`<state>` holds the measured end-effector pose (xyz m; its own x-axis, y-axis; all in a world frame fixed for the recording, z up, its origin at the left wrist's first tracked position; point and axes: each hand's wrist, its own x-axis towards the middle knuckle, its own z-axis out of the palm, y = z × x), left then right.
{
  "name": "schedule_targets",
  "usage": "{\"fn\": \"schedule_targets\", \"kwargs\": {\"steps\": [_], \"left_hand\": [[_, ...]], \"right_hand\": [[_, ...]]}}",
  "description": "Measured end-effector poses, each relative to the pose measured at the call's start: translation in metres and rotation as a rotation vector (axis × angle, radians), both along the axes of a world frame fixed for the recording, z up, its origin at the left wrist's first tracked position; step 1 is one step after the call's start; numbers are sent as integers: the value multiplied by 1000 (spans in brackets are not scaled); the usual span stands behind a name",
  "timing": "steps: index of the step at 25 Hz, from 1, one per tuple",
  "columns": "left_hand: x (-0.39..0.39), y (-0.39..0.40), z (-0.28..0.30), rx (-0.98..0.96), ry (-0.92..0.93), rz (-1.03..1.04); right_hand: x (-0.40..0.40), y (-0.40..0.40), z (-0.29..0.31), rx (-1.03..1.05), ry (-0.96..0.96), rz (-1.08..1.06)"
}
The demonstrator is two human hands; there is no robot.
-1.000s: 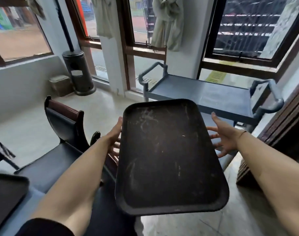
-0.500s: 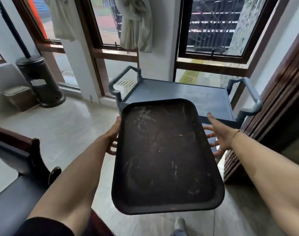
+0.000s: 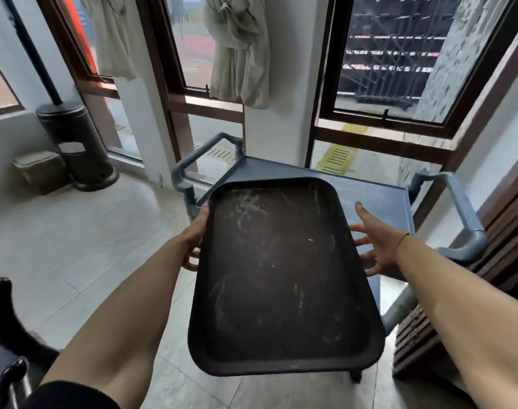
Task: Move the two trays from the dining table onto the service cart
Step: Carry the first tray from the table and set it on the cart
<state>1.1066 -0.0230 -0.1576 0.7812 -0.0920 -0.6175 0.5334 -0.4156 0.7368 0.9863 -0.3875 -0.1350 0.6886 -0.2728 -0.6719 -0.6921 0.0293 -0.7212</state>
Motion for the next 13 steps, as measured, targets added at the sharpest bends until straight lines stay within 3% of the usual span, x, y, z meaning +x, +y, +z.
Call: {"fn": "schedule_targets", "kwargs": {"steps": [13], "left_hand": [[136,-46,-8,-85,-55,61]], "right_hand": [[127,-26,-3,-21,1,-36]]}}
